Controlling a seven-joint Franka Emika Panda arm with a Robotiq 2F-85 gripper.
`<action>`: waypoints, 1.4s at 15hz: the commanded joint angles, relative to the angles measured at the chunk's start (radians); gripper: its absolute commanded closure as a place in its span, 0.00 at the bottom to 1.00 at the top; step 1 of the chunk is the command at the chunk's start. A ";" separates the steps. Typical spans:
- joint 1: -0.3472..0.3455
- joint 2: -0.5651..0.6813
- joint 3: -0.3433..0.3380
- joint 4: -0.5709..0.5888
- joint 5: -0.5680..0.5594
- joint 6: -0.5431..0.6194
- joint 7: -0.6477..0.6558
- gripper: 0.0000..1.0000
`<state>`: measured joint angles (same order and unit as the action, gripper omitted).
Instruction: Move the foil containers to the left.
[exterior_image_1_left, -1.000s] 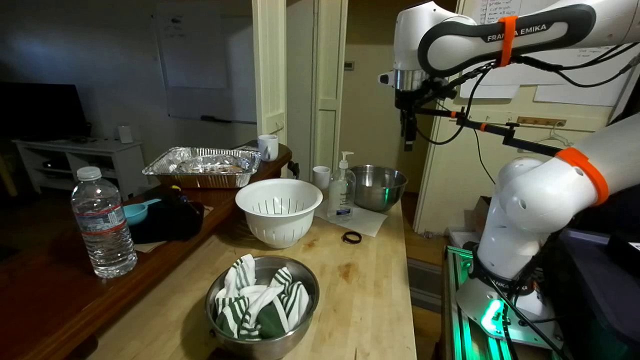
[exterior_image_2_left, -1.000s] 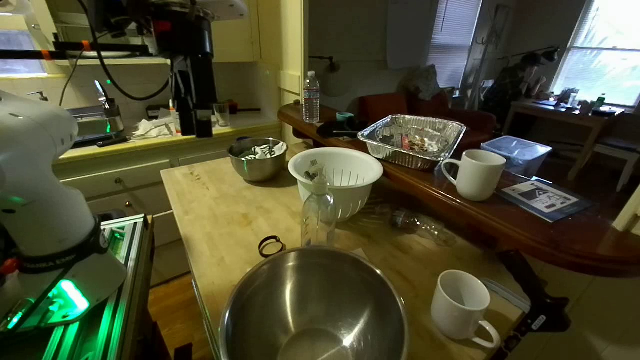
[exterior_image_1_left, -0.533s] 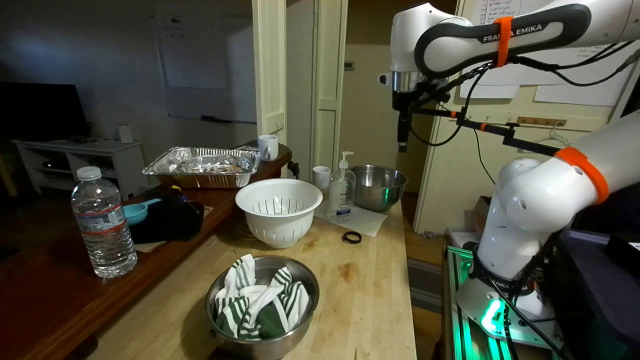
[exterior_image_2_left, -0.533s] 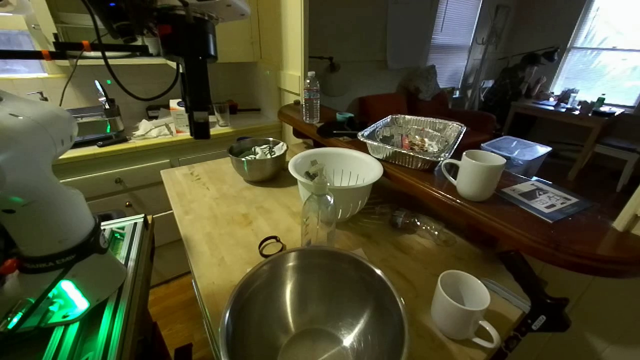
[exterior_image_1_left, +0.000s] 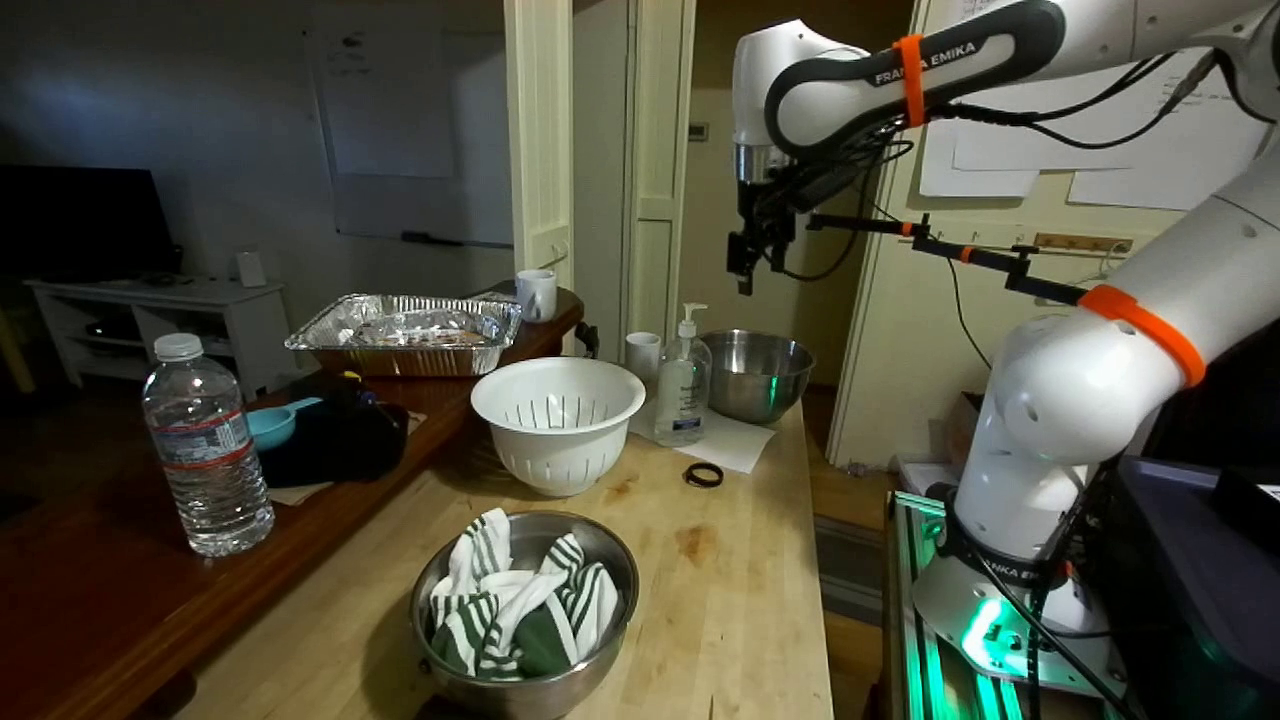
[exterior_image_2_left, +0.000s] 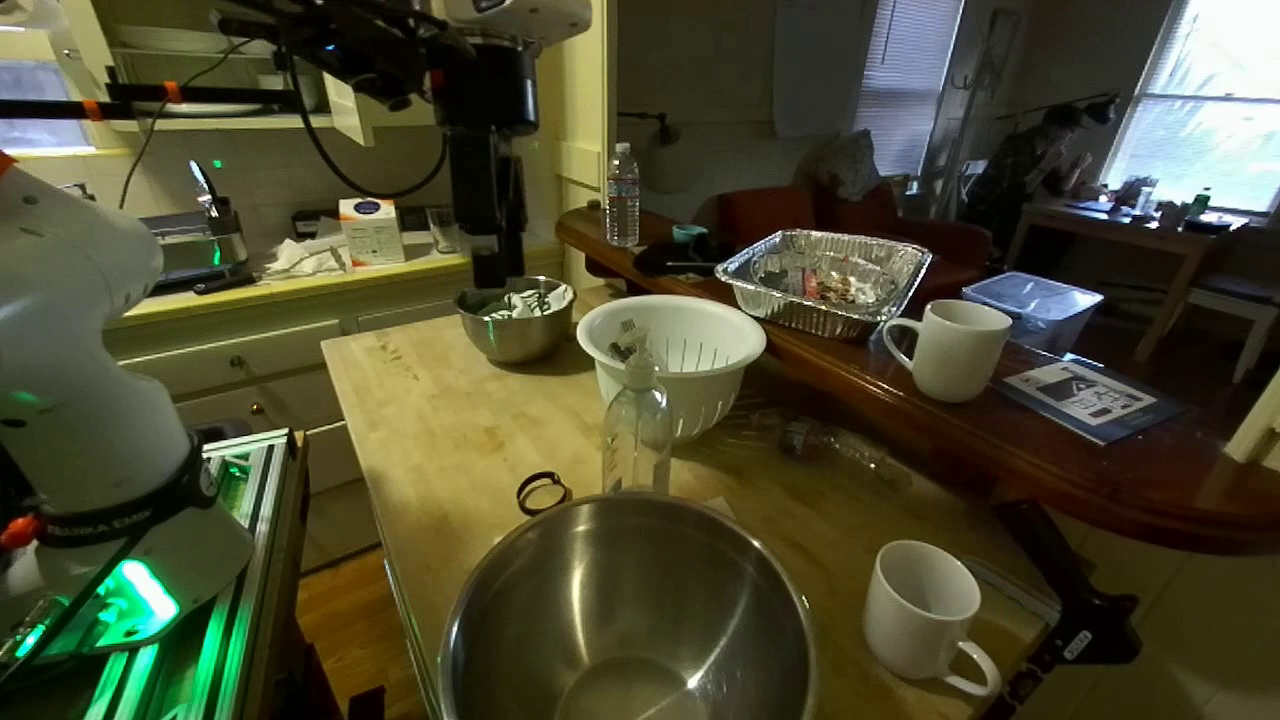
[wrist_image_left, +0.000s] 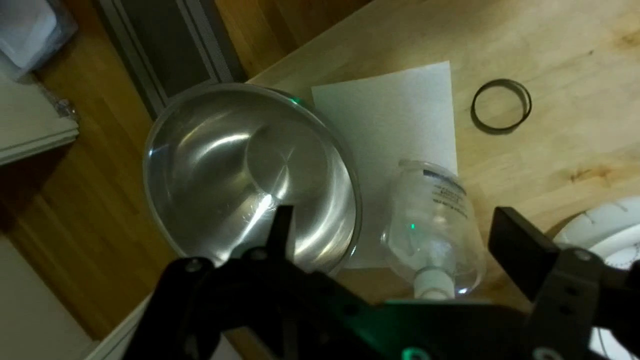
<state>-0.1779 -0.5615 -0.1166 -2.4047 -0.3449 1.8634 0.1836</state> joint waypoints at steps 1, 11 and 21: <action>-0.039 0.183 0.005 0.205 0.075 -0.036 0.118 0.00; -0.038 0.256 0.013 0.337 0.133 -0.038 0.268 0.00; 0.022 0.512 0.109 0.521 0.240 0.013 0.864 0.00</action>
<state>-0.1831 -0.1760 -0.0197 -1.9811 -0.1368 1.8395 0.8812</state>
